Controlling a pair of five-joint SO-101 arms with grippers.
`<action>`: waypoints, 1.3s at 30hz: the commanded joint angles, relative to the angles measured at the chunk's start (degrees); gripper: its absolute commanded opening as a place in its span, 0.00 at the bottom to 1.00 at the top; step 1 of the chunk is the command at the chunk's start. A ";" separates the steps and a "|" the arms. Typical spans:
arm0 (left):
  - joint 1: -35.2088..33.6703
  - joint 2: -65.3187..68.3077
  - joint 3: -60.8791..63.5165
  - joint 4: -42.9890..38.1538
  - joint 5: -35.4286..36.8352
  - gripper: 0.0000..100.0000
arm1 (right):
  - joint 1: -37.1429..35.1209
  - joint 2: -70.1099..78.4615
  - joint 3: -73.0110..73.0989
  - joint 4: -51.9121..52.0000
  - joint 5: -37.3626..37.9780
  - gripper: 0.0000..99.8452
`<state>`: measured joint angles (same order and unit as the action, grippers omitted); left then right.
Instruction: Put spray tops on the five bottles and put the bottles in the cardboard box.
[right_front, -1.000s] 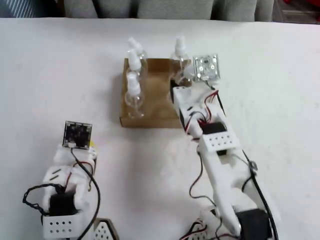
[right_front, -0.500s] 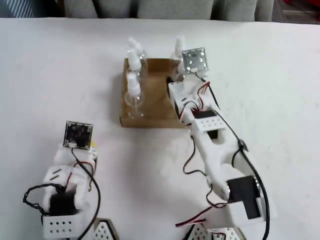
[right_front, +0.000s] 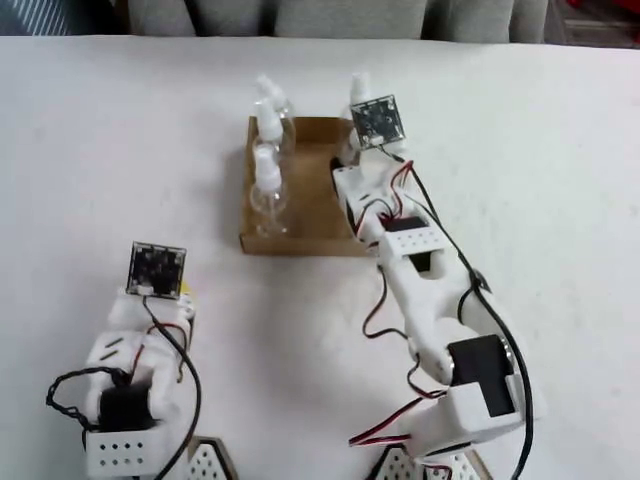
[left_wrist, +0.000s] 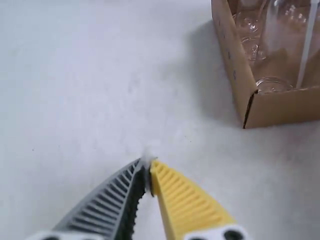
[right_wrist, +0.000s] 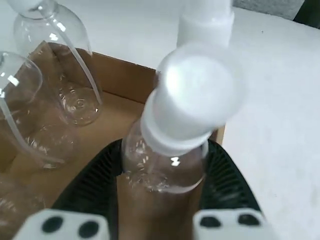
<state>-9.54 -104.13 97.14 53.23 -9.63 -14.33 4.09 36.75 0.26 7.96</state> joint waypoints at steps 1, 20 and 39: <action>0.66 -0.40 -0.18 -1.23 -0.70 0.02 | 0.22 0.66 -1.58 -0.31 0.62 0.02; 0.66 -0.40 -0.18 -1.23 -0.70 0.02 | 0.13 0.40 -1.32 0.13 0.53 0.16; 0.66 -0.40 -0.18 -1.23 -0.70 0.02 | 0.13 0.48 -1.32 0.04 8.35 0.16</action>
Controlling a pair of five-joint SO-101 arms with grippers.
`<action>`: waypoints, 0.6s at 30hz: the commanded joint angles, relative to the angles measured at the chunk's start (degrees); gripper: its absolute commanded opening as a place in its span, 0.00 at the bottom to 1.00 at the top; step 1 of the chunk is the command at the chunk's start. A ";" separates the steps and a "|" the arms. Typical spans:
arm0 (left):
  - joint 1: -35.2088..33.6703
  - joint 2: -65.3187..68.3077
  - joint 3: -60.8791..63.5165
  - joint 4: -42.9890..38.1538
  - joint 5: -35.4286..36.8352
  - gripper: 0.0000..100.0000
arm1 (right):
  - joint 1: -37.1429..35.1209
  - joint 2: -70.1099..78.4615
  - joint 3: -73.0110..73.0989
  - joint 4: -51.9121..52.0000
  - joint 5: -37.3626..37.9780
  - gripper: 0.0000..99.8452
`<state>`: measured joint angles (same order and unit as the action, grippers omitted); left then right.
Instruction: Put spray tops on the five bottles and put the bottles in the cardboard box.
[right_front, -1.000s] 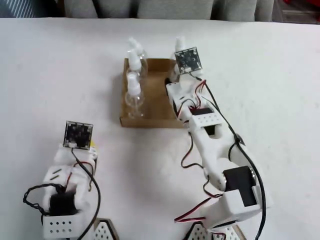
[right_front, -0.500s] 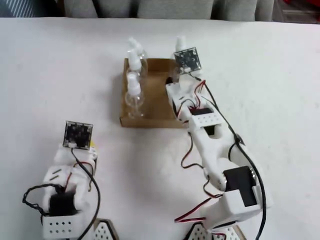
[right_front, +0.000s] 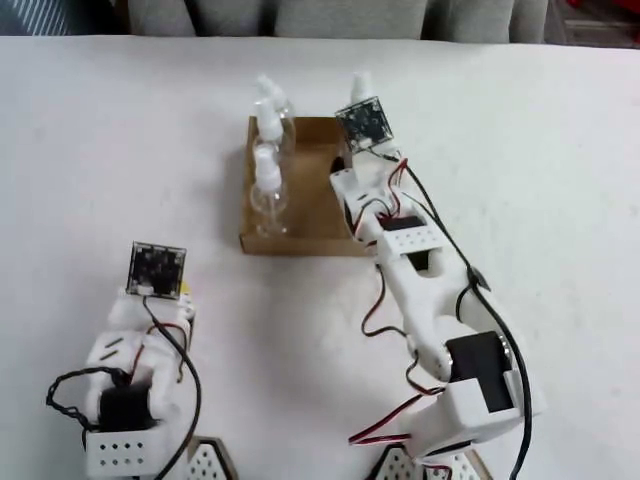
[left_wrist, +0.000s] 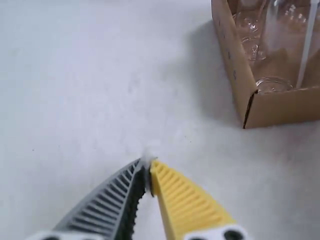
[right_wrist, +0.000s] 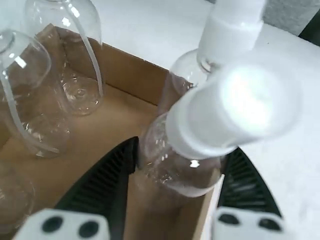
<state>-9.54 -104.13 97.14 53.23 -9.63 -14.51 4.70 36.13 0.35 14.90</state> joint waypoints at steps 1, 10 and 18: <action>0.66 -0.40 -0.18 -1.23 -0.70 0.02 | 0.31 -0.13 -0.70 -0.04 1.32 0.16; 0.66 -0.40 -0.18 -1.23 -0.70 0.02 | 0.31 -0.22 -0.70 0.04 1.14 0.16; 0.57 -0.40 -0.18 -1.23 -0.70 0.02 | 0.31 -0.22 -0.70 1.63 1.14 0.24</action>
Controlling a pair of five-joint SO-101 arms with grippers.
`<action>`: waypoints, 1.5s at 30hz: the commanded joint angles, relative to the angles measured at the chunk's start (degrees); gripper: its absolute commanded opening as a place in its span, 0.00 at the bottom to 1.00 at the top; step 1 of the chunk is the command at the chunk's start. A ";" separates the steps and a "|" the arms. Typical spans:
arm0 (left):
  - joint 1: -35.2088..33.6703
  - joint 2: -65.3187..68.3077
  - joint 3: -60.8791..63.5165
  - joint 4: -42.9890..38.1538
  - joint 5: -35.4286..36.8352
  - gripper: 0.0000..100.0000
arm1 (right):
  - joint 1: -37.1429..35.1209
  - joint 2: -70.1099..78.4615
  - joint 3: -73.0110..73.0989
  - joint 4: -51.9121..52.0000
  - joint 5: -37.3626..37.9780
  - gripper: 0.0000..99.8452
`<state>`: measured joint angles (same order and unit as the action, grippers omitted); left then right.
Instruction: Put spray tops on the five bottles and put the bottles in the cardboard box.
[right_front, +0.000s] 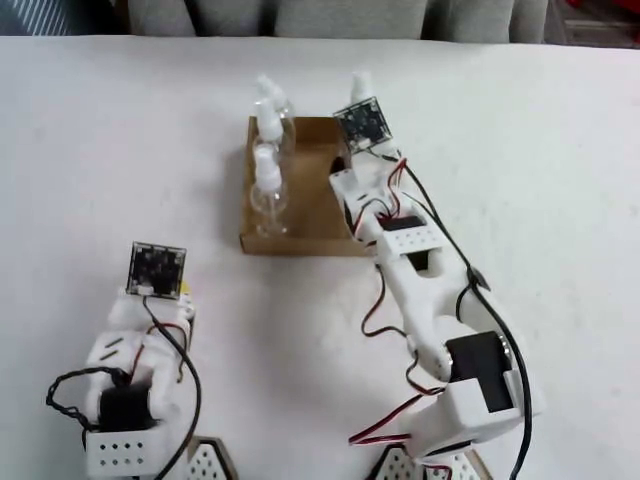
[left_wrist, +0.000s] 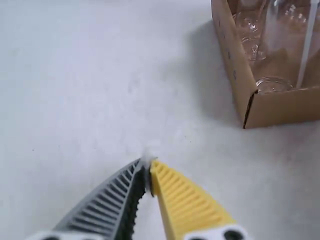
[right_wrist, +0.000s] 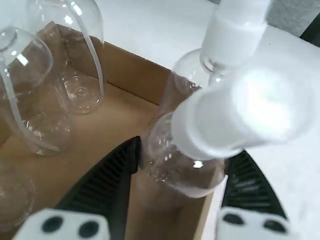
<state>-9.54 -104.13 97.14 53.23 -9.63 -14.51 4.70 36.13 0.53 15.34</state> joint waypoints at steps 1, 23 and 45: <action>0.57 -0.40 -0.18 -1.23 -0.70 0.02 | 0.31 -0.22 -0.70 2.15 0.70 0.27; 0.48 -0.40 -0.18 -1.23 -0.70 0.02 | 0.22 -0.31 -0.79 3.12 -4.92 0.49; 0.57 -0.40 -0.18 -1.23 -0.70 0.02 | -1.89 -9.89 3.16 3.03 -13.54 0.50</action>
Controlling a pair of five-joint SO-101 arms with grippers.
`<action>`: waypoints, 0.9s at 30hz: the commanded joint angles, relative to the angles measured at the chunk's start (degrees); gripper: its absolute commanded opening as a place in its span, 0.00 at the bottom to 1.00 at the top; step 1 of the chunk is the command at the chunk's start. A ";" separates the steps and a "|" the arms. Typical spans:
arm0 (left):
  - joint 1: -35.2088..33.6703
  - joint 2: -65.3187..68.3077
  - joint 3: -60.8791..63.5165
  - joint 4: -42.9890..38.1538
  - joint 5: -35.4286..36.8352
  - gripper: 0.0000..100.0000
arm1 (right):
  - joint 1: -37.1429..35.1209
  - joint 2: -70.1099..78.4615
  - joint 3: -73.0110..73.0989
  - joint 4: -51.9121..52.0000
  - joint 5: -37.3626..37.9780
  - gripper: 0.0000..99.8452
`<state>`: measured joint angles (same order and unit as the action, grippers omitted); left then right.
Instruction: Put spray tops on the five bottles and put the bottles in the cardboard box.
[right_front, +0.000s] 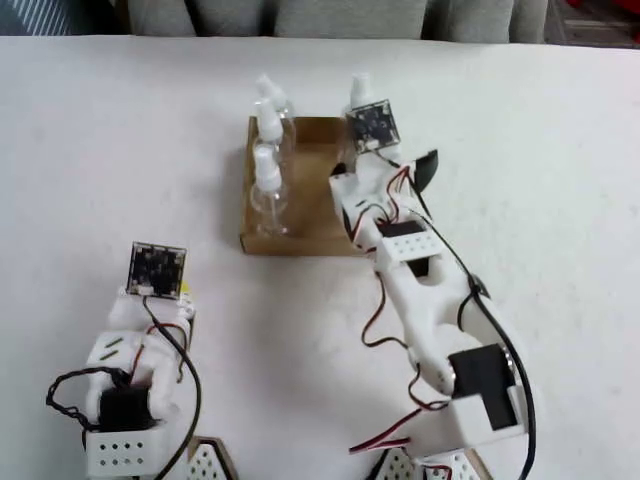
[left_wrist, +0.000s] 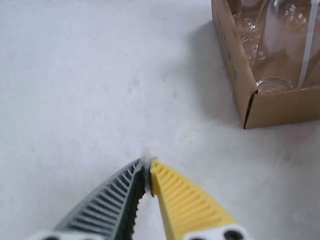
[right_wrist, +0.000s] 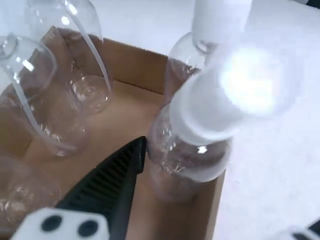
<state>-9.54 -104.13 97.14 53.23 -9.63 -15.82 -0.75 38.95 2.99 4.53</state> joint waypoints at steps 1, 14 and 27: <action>0.57 -0.40 -0.18 -1.23 -0.70 0.02 | -0.66 -5.23 0.79 0.57 -3.34 0.50; 0.48 -0.40 -0.18 -1.41 -0.79 0.03 | -3.30 -17.27 9.41 0.57 -3.60 0.50; 0.40 -0.40 -0.18 -1.49 -0.79 0.03 | 2.33 -44.79 30.42 3.47 -3.34 0.45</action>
<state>-9.54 -104.13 97.14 53.23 -9.63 -15.47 -38.90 67.78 3.87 1.01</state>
